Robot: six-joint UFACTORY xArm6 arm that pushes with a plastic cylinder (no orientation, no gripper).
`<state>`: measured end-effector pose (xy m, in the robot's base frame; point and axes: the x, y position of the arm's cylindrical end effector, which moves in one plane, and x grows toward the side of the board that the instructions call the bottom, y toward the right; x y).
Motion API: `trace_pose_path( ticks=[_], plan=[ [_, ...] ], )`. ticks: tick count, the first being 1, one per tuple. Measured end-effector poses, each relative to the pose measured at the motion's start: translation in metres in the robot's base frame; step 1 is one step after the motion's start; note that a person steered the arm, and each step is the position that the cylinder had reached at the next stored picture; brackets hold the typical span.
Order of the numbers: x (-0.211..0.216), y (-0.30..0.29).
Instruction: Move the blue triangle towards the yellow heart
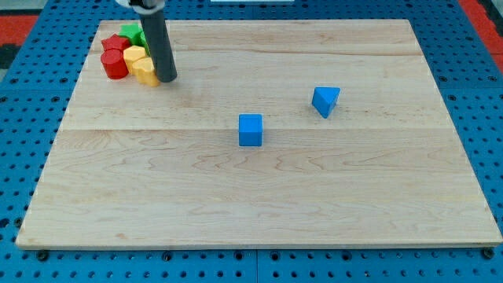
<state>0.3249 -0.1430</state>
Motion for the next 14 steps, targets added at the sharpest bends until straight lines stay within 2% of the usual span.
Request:
trace_pose_path(
  ticks=[1,2,3,4,5,6,7,8,9,10,11,12,13,14],
  plan=[
    [-0.008,0.088],
    [-0.018,0.226],
    [0.020,0.355],
    [0.066,0.332],
    [0.038,0.228],
    [0.019,0.149],
    [0.016,0.271],
    [0.064,0.328],
    [0.052,0.238],
    [0.008,0.101],
    [-0.027,0.140],
    [0.026,0.226],
    [0.064,0.201],
    [0.064,0.143]
  ],
)
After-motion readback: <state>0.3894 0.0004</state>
